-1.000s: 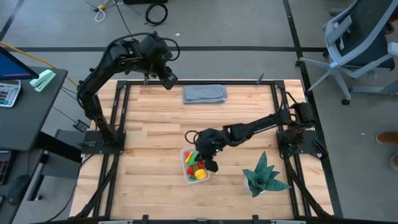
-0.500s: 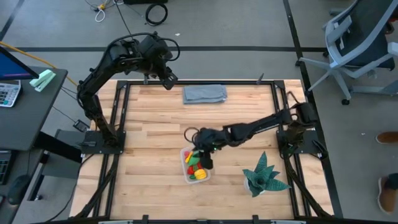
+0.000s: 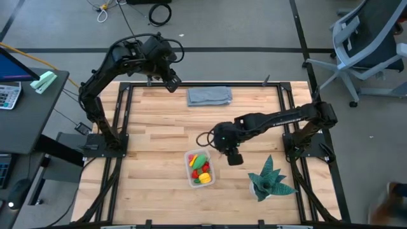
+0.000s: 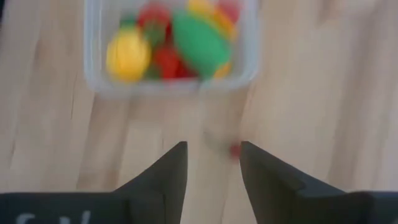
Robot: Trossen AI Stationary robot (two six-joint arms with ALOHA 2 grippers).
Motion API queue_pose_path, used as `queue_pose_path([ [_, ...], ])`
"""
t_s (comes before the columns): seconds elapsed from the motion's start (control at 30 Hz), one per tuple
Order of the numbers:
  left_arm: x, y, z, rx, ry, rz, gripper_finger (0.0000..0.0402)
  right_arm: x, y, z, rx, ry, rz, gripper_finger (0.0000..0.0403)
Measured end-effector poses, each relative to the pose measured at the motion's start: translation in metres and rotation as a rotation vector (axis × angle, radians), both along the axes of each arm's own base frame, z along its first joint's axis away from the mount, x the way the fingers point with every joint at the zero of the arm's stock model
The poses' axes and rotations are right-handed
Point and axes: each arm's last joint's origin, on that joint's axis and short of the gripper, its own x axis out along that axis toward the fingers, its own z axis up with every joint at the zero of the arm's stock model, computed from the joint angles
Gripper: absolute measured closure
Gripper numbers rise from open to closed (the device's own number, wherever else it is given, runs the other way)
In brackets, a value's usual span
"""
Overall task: Pick and placing Produce into tupperware
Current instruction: Put the cherry into the transparent bin
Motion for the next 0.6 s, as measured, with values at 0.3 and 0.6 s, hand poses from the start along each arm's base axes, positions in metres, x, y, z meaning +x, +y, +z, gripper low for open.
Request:
queue_pose_path([
  [0.3, 0.0, 0.0, 0.0, 0.0, 0.0, 0.001, 0.0271, 0.005, 0.01, -0.049, -0.01, -0.022, 0.119, 0.025],
  [0.6, 0.0, 0.0, 0.0, 0.0, 0.0, 0.001, 0.027, 0.013, 0.017, -0.099, -0.017, 0.032, 0.185, 0.0249],
])
